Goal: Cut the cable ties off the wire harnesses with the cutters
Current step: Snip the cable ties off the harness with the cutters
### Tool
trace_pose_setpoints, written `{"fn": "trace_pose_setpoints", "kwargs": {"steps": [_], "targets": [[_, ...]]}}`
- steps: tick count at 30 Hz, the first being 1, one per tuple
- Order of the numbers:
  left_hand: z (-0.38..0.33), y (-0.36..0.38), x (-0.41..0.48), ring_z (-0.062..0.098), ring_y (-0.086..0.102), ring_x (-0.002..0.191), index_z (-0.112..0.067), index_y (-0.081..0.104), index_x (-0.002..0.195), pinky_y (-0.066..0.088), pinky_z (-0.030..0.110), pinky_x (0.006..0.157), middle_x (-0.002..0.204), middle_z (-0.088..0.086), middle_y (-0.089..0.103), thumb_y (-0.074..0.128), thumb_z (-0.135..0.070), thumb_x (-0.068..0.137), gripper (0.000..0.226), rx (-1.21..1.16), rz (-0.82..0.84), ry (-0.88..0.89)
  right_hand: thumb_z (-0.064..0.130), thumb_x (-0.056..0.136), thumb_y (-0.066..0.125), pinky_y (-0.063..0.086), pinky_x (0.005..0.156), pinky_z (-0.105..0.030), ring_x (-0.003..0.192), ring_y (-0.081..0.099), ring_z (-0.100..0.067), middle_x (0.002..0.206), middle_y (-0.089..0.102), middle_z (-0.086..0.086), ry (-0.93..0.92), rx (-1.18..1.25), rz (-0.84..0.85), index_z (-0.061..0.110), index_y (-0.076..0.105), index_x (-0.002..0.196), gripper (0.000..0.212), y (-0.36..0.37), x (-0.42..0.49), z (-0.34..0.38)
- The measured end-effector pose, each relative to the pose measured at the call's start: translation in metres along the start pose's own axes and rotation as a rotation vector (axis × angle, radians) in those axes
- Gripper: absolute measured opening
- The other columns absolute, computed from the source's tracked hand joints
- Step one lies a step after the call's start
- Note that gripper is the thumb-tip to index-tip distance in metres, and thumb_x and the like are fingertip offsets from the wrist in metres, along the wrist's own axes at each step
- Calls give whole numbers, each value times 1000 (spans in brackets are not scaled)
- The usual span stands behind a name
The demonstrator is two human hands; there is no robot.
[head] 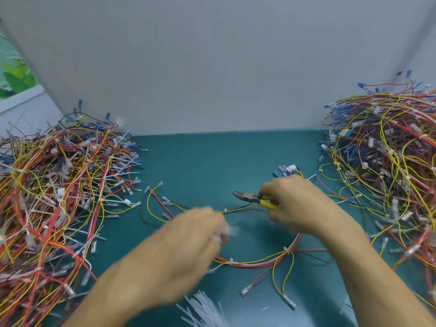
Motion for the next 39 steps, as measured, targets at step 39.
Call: {"fn": "trace_pose_setpoints", "kwargs": {"steps": [39], "targets": [[59, 27, 13, 29, 61, 79, -12, 57, 72, 45, 32, 61, 73, 3, 65, 55, -27, 79, 16, 79, -314, -743, 9, 79, 70, 51, 61, -41, 50, 54, -28, 54, 59, -12, 655, 910, -407, 4, 62, 66, 17, -17, 5, -38]]}}
Point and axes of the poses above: each hand's wrist, its own x-axis towards the middle knuckle, its own y-axis out of the palm, z = x × y, the point moved 2 cm from there along x, towards the middle knuckle
